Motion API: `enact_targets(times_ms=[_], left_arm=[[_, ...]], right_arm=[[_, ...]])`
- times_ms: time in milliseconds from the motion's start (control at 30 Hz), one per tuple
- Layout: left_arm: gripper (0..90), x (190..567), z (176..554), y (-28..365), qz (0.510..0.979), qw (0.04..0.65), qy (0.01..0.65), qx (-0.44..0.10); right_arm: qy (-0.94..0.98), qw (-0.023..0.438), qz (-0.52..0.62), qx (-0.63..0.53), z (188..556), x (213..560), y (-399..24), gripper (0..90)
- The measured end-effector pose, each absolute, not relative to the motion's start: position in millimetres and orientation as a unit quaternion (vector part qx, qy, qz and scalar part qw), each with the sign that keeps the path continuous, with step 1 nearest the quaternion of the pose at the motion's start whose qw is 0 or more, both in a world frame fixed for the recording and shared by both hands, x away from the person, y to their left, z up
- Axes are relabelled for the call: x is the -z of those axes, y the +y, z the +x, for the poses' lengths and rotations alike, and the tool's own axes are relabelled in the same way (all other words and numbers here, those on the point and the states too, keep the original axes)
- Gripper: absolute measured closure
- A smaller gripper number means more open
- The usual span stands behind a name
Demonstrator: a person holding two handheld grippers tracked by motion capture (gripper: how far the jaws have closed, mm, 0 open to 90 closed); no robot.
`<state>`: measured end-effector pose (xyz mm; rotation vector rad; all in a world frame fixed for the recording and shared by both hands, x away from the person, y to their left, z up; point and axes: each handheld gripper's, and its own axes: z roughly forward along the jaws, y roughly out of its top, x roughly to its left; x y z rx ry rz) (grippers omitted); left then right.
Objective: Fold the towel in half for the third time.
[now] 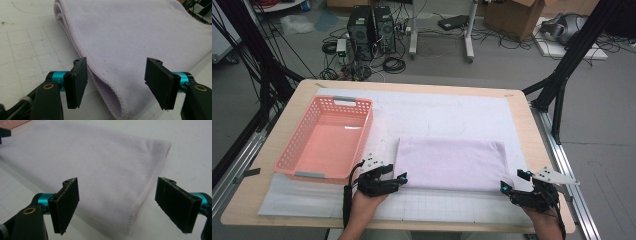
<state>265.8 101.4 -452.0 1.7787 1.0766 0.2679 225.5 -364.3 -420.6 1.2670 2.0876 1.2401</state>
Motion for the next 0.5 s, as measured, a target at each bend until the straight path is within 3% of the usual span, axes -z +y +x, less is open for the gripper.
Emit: enact_targets(times_ms=[300,500], left_arm=[[37.9,454.0,270.6,98.2,0.748,0.479,0.45,-0.089],[48.9,453.6,269.5,90.0,0.769,0.452,0.438,-0.11]], right_arm=[[0.765,0.17,0.434,-0.445,232.1,424.0,-347.5,18.7],[0.773,0.163,0.422,-0.444,245.1,422.2,-326.9,18.8]])
